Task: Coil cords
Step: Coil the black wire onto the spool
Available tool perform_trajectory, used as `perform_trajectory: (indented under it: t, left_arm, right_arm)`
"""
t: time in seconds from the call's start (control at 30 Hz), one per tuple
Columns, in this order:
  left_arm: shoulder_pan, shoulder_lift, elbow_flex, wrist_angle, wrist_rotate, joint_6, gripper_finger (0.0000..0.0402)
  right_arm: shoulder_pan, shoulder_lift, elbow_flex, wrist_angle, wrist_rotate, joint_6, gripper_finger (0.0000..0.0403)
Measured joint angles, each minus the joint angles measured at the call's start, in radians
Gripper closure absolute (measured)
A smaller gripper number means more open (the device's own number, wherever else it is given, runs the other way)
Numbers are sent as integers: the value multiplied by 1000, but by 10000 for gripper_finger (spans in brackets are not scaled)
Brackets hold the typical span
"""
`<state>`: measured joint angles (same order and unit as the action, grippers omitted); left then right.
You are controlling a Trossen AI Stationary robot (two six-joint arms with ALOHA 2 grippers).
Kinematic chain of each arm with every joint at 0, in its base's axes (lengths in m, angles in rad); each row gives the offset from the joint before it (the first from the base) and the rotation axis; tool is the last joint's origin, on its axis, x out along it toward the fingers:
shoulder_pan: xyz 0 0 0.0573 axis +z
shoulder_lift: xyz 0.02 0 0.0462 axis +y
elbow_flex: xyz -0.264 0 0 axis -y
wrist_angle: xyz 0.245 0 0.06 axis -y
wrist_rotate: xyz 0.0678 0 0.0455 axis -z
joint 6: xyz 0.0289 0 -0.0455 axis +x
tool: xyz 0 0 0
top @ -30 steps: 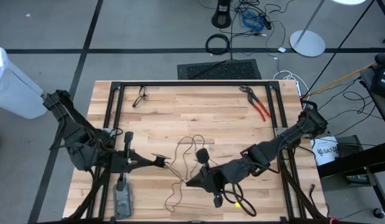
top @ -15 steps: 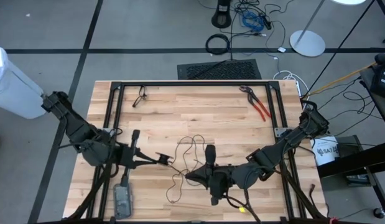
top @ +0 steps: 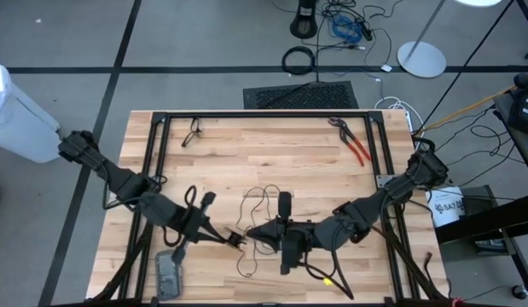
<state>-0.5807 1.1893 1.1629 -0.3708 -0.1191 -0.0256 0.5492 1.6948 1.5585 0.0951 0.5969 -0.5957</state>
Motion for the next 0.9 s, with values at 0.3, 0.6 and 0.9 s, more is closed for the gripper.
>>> perform_trajectory:
  t: [0.3,0.6,0.9]
  left_arm:
    - [45,39,0,76,133,38,400]
    - [44,37,-1,87,196,60,400]
    - [41,-12,-1,-26,109,31,400]
  right_arm:
    - [-39,26,2,17,-52,2,403]
    - [-59,45,2,16,-69,-2,403]
    - [-16,35,2,14,38,-30,403]
